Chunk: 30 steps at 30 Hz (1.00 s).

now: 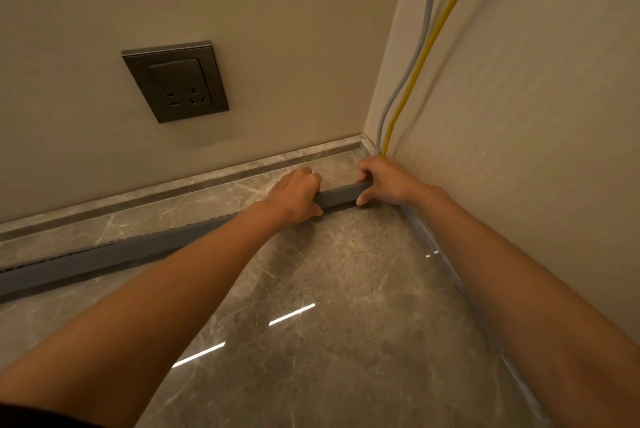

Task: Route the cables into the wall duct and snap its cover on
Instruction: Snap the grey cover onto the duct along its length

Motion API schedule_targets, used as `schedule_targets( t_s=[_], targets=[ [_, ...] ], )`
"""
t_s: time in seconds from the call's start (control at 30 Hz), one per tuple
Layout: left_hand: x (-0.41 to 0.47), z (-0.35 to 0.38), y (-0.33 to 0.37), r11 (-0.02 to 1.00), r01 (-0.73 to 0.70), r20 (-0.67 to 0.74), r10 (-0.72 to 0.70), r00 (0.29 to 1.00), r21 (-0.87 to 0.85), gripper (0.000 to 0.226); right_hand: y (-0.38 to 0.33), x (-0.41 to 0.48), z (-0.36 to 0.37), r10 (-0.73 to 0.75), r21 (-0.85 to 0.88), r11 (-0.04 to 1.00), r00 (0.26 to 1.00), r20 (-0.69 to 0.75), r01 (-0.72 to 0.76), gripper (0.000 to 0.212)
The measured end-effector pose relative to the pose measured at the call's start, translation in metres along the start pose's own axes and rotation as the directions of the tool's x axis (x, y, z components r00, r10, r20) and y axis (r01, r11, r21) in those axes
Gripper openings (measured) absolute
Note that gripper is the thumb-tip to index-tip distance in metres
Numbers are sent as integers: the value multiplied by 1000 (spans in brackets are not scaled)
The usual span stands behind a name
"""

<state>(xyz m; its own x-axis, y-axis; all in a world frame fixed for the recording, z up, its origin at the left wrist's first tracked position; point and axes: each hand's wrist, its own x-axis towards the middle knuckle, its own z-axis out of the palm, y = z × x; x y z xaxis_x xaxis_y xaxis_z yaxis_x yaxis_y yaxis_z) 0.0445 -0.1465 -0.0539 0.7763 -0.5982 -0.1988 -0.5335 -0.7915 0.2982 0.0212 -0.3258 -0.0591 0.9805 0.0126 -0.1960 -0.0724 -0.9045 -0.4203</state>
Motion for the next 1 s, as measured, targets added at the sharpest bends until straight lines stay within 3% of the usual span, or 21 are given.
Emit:
schedule_targets(
  t_s=[0.1,0.23,0.4,0.47,0.6,0.8,0.9,1.0],
  targets=[
    [-1,-2,2,999,34,5,-34,999,-39,46,-4,-1,-2,-49,-172,984,998,30,53,40],
    [1,-3,5,997,59,24,-58,998,-39,33,-10,-5,-1,-104,-310,943,992,72,121,56],
    [-4,-1,9,998,35,-3,-35,999,44,26,-6,-10,4,-27,-237,971,998,61,41,41],
    [-6,0,12,994,18,-12,-16,1000,109,26,-6,-11,3,-25,-210,977,995,93,44,46],
    [-8,-3,18,978,7,-27,-1,1000,206,28,-5,-4,3,-19,-289,955,986,164,67,46],
    [-4,1,16,989,41,-8,-40,999,141,44,-3,-2,5,-24,-288,956,991,134,62,41],
    [-2,5,16,988,44,81,-56,995,151,40,-3,-3,6,-40,-298,951,991,124,76,42],
    [-1,11,19,986,38,65,-49,997,162,39,-3,-5,8,-60,-305,948,993,100,88,42]
  ],
)
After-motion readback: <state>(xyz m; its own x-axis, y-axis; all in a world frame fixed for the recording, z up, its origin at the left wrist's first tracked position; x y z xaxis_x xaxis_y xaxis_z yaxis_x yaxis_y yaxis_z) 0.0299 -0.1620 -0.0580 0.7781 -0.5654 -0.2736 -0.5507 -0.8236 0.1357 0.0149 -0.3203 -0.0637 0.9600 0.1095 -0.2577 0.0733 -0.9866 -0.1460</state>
